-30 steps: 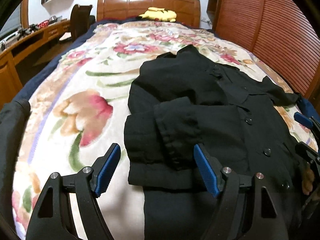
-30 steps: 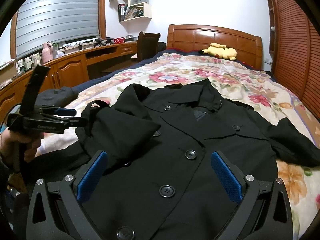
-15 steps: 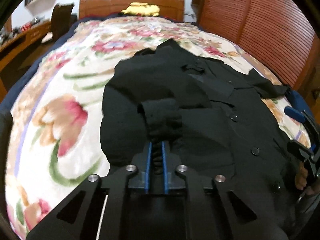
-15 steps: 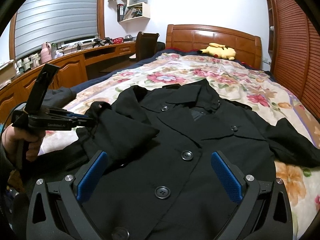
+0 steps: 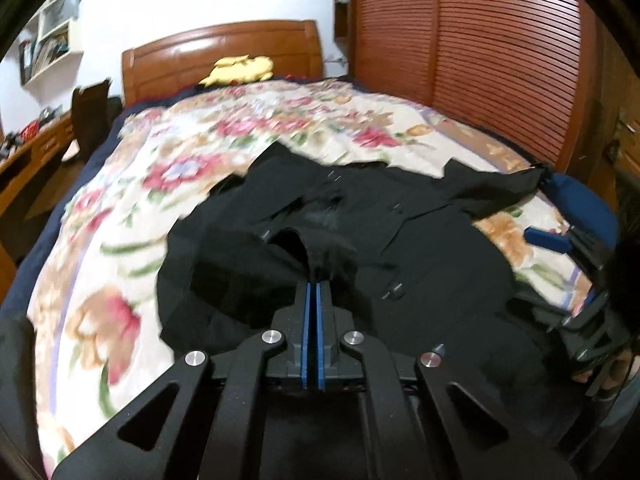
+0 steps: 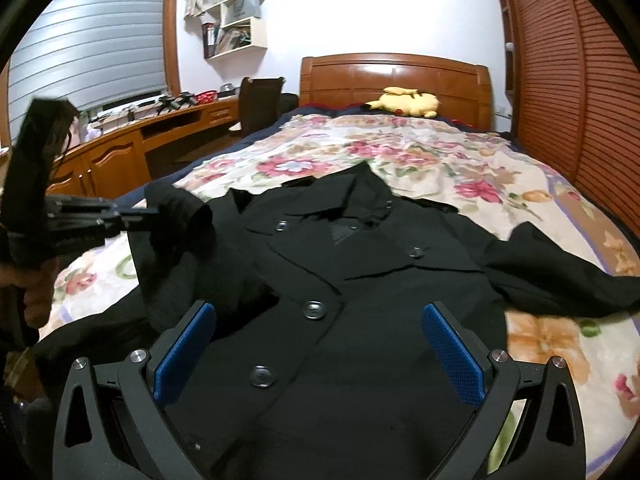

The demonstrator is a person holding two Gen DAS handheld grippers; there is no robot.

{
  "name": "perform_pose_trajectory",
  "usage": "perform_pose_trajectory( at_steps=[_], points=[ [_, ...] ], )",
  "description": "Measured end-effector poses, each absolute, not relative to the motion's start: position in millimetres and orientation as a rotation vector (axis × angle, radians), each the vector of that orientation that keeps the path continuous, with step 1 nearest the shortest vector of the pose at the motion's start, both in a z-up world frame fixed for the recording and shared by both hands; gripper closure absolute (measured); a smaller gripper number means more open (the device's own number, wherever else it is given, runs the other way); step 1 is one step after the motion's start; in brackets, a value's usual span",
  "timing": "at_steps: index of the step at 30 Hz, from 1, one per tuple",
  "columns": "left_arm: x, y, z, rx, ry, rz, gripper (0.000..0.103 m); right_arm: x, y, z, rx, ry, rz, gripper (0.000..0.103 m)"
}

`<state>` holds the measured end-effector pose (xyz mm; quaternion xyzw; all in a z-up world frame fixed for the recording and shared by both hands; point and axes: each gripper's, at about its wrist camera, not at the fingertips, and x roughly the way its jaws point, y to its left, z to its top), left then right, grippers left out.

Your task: Fold large clothes

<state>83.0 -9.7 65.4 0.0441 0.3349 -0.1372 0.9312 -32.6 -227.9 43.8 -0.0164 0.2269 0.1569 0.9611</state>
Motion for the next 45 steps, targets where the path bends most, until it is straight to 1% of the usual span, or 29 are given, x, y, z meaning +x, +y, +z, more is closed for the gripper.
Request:
perform_pose_trajectory(
  at_steps=[5, 12, 14, 16, 17, 18, 19, 21, 30, 39, 45],
  points=[
    [83, -55, 83, 0.140, 0.647, -0.349, 0.100, -42, -240, 46, -0.011, 0.454, 0.268, 0.000],
    [66, -99, 85, 0.174, 0.608, -0.419, 0.099, -56, -261, 49, 0.048, 0.437, 0.209, 0.000],
    [58, -102, 83, 0.181, 0.608, -0.417, 0.086, -59, -260, 49, 0.062, 0.435, 0.200, 0.000],
    [47, -99, 82, 0.161, 0.582, -0.409, 0.062, -62, -259, 49, 0.071, 0.435, 0.197, 0.000],
    [41, -93, 81, 0.136, 0.563, -0.408, 0.058, -63, -258, 48, 0.073, 0.435, 0.196, 0.000],
    [38, -90, 79, 0.119, 0.557, -0.405, 0.049, -64, -256, 47, 0.073, 0.436, 0.195, 0.000],
    [34, -84, 77, 0.099, 0.556, -0.399, 0.037, -67, -256, 46, 0.072, 0.437, 0.199, 0.000],
    [30, -73, 70, 0.067, 0.551, -0.382, 0.026, -65, -249, 44, 0.062, 0.443, 0.210, 0.000],
    [22, -31, 36, 0.039, 0.562, -0.275, 0.025, -51, -237, 40, 0.032, 0.481, 0.235, 0.001],
    [19, -9, 13, 0.035, 0.575, -0.247, 0.025, -13, -227, 48, 0.035, 0.483, 0.265, 0.002],
    [22, 2, -2, 0.024, 0.609, -0.239, 0.025, 5, -222, 46, 0.042, 0.480, 0.284, 0.004]
  ],
)
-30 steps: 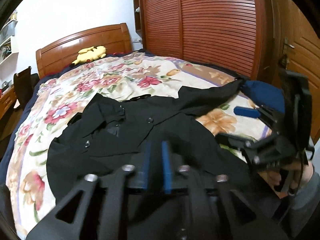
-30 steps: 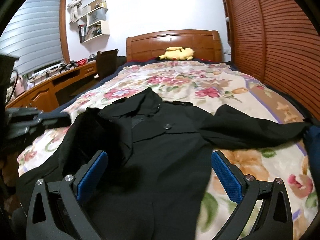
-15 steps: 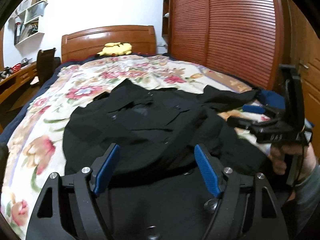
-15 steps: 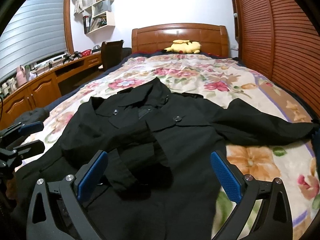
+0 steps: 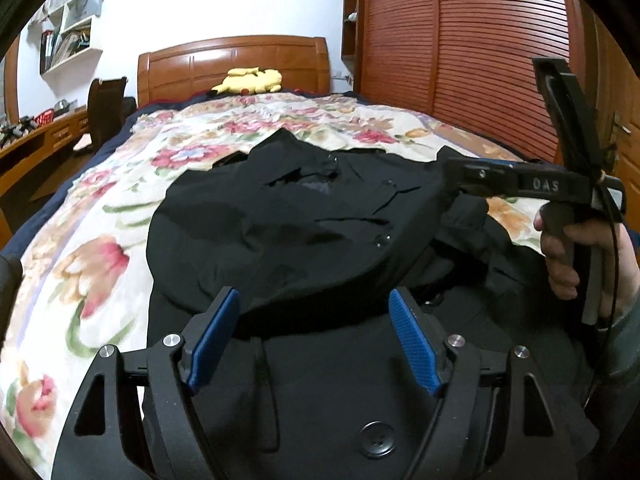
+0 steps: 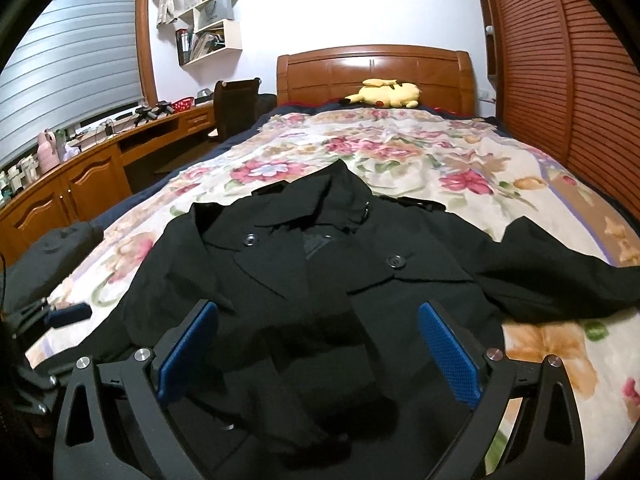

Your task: Fold large clothes

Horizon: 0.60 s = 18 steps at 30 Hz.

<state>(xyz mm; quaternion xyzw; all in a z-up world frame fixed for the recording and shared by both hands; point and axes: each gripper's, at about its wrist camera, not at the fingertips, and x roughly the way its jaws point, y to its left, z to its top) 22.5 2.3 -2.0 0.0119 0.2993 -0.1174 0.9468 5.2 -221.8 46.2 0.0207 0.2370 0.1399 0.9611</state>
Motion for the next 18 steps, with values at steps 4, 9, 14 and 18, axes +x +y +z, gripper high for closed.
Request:
perform_pose_trajectory(
  at_steps=[4, 9, 14, 18],
  points=[
    [21, 9, -5, 0.003, 0.614, -0.241, 0.025, 20, -221, 37, 0.055, 0.509, 0.287, 0.008],
    [21, 11, -7, -0.007, 0.618, -0.244, 0.025, 33, -222, 28, 0.072, 0.553, 0.305, 0.029],
    [18, 13, -6, -0.017, 0.608, -0.250, 0.025, 29, -224, 29, 0.057, 0.567, 0.341, 0.077],
    [18, 19, -4, -0.027, 0.596, -0.242, 0.025, 12, -223, 39, 0.038, 0.514, 0.334, 0.092]
  ],
)
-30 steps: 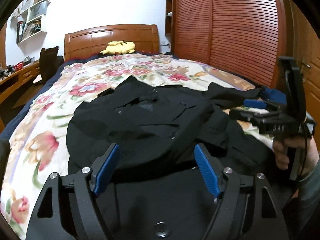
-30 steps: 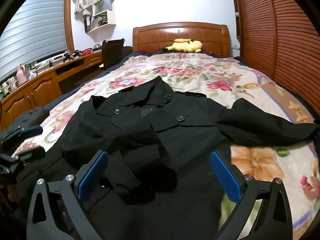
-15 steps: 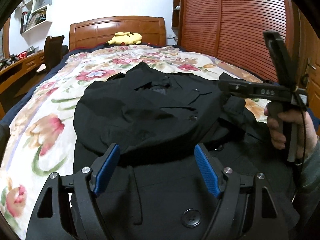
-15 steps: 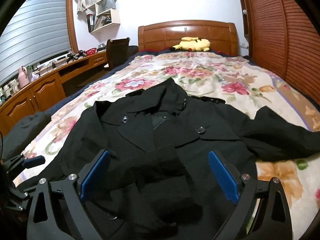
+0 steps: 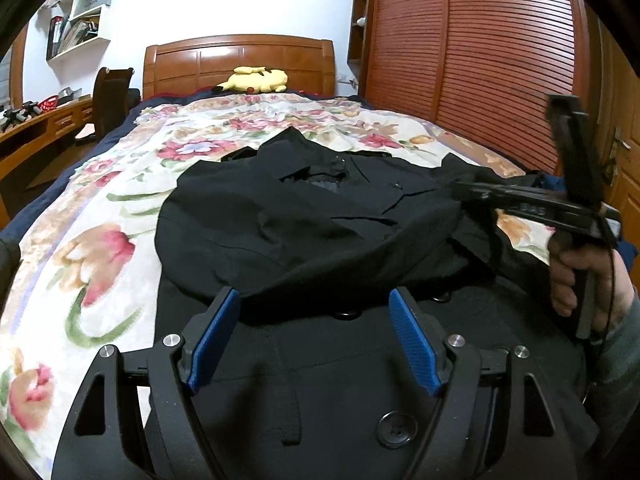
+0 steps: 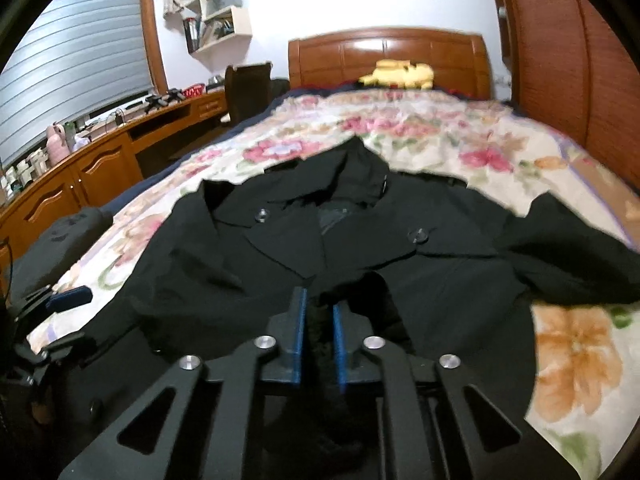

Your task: Fold large clothes

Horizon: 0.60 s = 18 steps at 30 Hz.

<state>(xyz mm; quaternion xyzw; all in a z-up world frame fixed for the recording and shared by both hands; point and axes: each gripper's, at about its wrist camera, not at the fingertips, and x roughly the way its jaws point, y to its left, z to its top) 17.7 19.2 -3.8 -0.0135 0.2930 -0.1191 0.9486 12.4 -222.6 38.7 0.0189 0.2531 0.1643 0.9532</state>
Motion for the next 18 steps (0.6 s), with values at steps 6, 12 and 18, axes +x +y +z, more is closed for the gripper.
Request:
perform_pose_trajectory(
  at_steps=[6, 12, 18],
  points=[
    [18, 28, 1, -0.043, 0.576, -0.233, 0.025, -28, -235, 65, -0.068, 0.325, 0.162, 0.093],
    [16, 40, 2, -0.056, 0.571, -0.224, 0.025, -71, -237, 65, -0.161, 0.292, 0.135, 0.093],
    [13, 46, 1, -0.057, 0.577, -0.226, 0.025, -102, -235, 19, -0.123, 0.453, 0.190, 0.093]
  ],
)
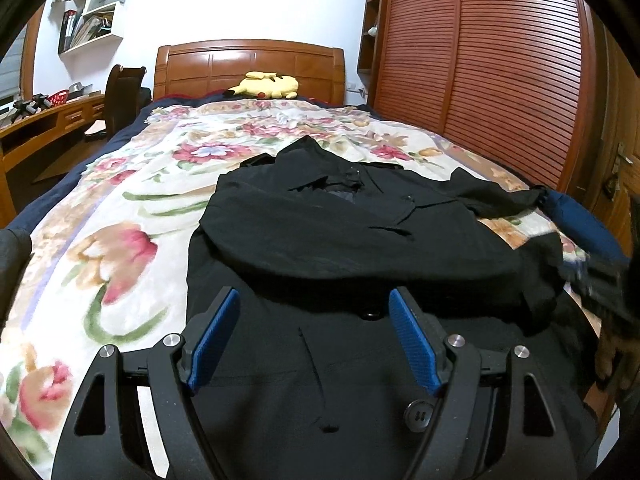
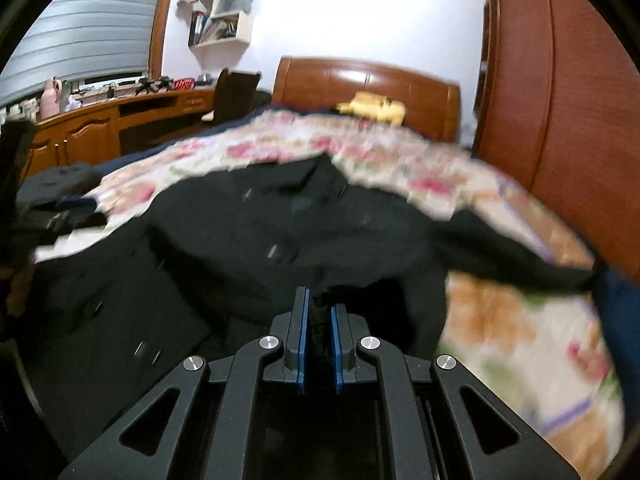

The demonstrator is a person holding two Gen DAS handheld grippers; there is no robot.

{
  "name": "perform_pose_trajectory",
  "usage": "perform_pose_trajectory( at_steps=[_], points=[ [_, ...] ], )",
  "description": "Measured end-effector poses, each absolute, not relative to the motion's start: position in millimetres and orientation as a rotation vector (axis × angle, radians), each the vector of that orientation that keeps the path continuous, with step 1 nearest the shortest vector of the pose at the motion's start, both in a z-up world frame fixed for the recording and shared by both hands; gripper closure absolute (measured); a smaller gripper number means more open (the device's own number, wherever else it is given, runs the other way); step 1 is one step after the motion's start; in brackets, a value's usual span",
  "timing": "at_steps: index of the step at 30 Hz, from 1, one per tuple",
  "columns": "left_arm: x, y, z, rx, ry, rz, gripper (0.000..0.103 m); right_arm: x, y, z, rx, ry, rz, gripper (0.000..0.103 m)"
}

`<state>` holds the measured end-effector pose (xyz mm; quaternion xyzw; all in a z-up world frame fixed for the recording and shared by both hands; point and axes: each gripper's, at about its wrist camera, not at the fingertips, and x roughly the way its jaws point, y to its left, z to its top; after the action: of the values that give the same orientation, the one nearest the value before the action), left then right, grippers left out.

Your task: Fold large clothes

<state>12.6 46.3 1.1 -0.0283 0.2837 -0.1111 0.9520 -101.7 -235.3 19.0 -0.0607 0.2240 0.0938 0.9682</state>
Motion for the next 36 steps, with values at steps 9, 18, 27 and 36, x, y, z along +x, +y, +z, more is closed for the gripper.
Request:
perform_pose_trajectory(
  at_steps=[9, 18, 27, 36],
  points=[
    [11, 44, 0, -0.061, 0.583, -0.241, 0.025, -136, -227, 9, -0.075, 0.551, 0.240, 0.093],
    [6, 43, 1, -0.046, 0.577, -0.249, 0.025, -169, -241, 39, -0.038, 0.505, 0.219, 0.063],
    [6, 45, 2, -0.052, 0.575, -0.251, 0.025, -159, -252, 72, -0.047, 0.440, 0.187, 0.053],
    [6, 45, 3, -0.036, 0.582, -0.252, 0.025, -131, -227, 15, -0.109, 0.661, 0.174, 0.053]
  ],
)
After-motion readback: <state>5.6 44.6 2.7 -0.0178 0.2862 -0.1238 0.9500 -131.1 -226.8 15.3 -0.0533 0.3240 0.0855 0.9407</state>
